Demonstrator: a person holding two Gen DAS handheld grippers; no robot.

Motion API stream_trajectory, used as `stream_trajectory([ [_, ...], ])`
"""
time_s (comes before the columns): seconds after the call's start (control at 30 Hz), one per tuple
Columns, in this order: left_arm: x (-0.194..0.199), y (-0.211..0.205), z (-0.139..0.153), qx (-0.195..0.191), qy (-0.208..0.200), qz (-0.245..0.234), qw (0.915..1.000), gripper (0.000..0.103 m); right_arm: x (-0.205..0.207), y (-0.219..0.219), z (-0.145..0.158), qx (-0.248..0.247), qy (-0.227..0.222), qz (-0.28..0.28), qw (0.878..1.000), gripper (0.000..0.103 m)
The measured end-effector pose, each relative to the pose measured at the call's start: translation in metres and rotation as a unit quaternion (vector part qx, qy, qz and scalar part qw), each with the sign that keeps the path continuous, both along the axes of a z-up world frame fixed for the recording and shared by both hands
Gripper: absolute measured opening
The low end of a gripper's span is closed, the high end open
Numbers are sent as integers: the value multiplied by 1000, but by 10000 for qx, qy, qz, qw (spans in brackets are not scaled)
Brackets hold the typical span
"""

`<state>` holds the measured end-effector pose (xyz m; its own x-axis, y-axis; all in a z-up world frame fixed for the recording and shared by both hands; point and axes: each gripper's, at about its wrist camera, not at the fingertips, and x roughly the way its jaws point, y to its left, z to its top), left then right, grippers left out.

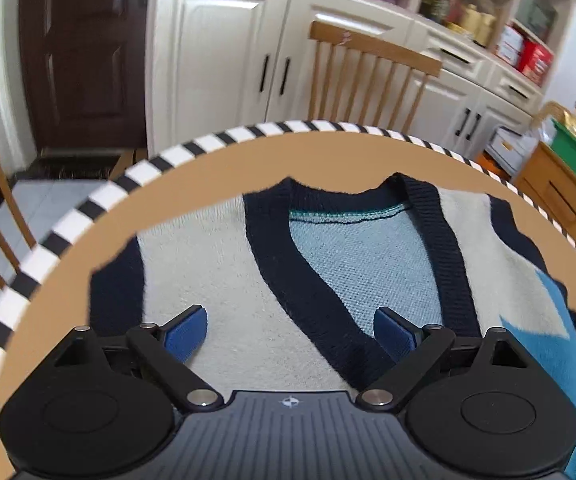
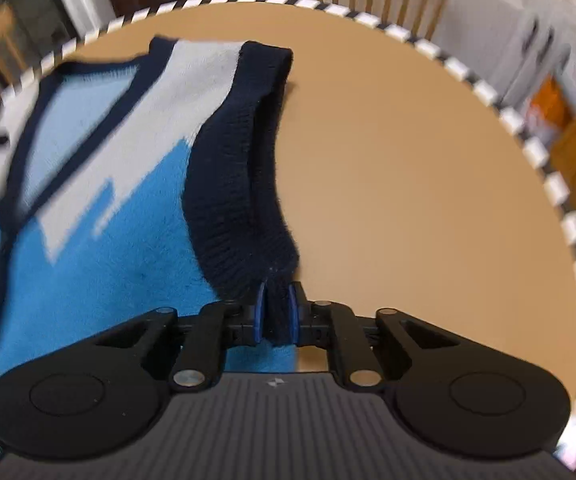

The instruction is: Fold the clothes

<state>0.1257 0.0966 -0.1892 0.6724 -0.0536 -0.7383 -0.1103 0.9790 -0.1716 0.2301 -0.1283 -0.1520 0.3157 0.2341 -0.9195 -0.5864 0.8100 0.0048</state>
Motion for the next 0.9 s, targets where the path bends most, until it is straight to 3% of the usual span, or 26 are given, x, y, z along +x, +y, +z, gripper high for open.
stream_trajectory([
  [0.1, 5, -2, -6, 156, 53, 62, 9998, 93, 2, -7, 0, -422, -241, 4, 9988, 9],
  [0.2, 8, -8, -9, 480, 93, -23, 9988, 94, 11, -19, -2, -1059, -601, -224, 9923, 1],
  [0.27, 9, -12, -10, 609, 101, -85, 9981, 96, 21, -38, 2, -657, -363, -680, 9949, 1],
  [0.37, 8, -10, -8, 481, 71, 41, 9988, 96, 9, -33, 19, -463, -514, -592, 9958, 19],
  [0.43, 7, -6, -5, 262, 57, 203, 9994, 96, -11, -16, 22, -225, -300, -177, 9991, 55],
  [0.47, 6, -5, -4, 152, 52, 269, 9995, 96, -23, -4, 23, -129, -188, 104, 9997, 57],
  [0.57, 8, -8, -5, 289, 80, 238, 9993, 96, -45, 28, 0, -900, -358, 781, 9922, 48],
  [0.6, 8, -11, -7, 417, 98, 190, 9989, 96, -44, 31, -8, -1108, -401, 784, 9899, 38],
  [0.67, 8, -12, -7, 521, 115, 136, 9985, 96, -41, 29, -10, -1112, -439, 748, 9900, 33],
  [0.73, 8, -13, -8, 577, 125, 102, 9982, 96, -39, 26, -12, -1265, -428, 741, 9883, 18],
  [0.77, 9, -13, -8, 590, 127, 94, 9981, 96, -39, 24, -14, -1430, -509, 777, 9854, 20],
  [0.9, 10, -13, -9, 684, 135, 54, 9976, 96, -33, 11, -16, -1255, -384, 618, 9894, 17],
])
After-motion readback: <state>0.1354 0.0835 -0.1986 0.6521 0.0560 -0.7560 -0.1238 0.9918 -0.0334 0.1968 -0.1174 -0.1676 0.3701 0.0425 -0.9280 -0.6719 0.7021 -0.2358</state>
